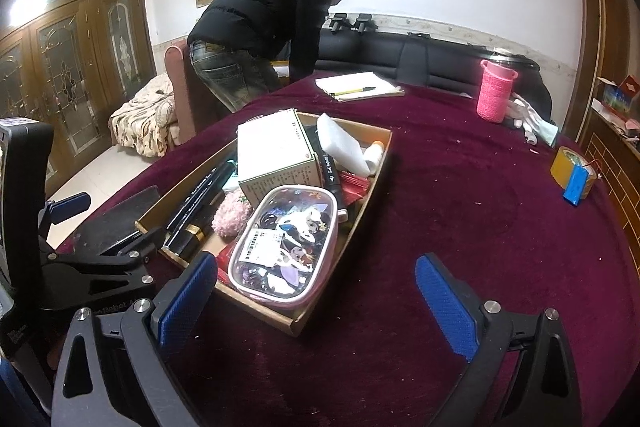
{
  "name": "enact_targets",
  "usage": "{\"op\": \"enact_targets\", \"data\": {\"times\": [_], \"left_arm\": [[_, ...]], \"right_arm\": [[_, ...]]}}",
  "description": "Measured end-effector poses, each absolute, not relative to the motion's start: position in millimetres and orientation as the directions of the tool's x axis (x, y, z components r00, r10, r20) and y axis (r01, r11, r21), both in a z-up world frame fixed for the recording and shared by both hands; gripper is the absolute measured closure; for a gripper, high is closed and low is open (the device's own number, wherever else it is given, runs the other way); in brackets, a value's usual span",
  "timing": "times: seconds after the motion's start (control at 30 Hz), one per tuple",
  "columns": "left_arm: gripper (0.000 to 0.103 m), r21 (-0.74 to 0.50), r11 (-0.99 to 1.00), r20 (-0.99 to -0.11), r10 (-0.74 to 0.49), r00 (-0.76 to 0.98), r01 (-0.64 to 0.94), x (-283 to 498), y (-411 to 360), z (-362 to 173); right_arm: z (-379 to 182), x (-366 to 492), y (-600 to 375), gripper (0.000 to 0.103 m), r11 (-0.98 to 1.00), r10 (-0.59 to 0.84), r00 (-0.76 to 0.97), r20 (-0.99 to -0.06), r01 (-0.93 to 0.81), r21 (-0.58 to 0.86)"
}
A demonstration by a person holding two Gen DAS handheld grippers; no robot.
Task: Organize objects
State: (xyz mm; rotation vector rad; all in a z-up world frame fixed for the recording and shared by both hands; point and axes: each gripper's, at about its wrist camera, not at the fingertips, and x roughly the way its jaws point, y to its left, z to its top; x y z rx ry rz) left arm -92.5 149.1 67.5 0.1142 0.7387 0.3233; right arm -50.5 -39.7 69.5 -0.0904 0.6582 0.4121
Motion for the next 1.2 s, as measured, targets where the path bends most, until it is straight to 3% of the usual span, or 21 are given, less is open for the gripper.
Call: {"op": "enact_targets", "data": {"times": [1.2], "left_arm": [[0.0,0.245,0.926,-0.628,0.377,0.681,-0.286,-93.4,150.4,67.3]], "right_arm": [[67.5,-51.2,-47.1,0.001,0.915,0.368,0.708,-0.602,-0.391,0.099]]}}
